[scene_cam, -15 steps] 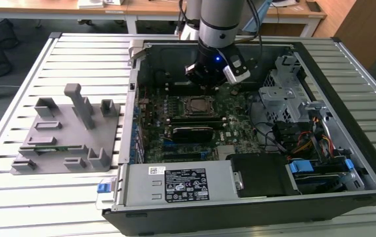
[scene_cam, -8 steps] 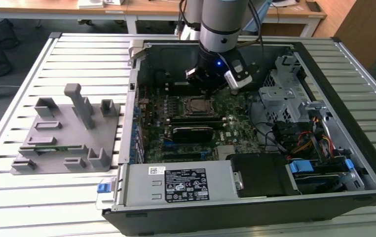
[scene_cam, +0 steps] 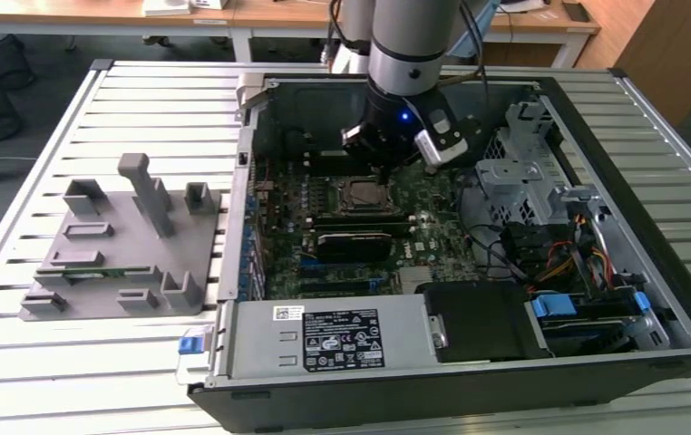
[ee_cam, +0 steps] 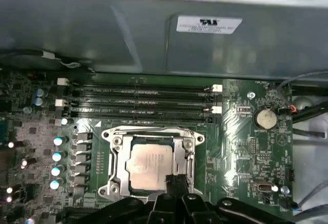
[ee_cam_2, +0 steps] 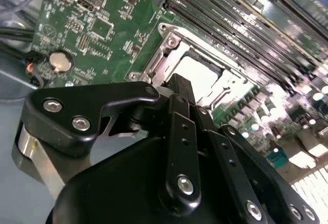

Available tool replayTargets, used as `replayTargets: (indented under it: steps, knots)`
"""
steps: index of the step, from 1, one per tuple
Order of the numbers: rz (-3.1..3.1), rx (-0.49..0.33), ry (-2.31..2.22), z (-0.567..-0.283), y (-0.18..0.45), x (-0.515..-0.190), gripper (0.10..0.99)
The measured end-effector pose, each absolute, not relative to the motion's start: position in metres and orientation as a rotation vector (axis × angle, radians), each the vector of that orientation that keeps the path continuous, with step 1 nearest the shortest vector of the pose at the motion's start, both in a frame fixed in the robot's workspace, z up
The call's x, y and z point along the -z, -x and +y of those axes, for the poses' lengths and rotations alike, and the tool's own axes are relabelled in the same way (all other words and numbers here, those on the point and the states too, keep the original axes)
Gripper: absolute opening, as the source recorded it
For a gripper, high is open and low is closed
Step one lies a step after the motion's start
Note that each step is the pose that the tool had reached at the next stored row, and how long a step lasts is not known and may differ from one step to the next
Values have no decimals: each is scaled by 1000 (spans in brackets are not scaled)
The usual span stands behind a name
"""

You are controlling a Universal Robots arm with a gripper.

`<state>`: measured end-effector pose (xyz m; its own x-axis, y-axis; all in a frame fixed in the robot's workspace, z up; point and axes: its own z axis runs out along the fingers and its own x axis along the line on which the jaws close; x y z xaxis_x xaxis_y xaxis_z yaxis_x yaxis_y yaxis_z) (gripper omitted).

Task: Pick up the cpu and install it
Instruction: 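Install the second cpu locking lever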

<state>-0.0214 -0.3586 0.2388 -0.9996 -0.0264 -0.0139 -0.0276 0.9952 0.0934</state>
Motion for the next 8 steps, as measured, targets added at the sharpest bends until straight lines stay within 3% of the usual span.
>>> replayTargets:
  steps: [8]
  knots:
    - [3131,-147,42,-376,21,-243,106]
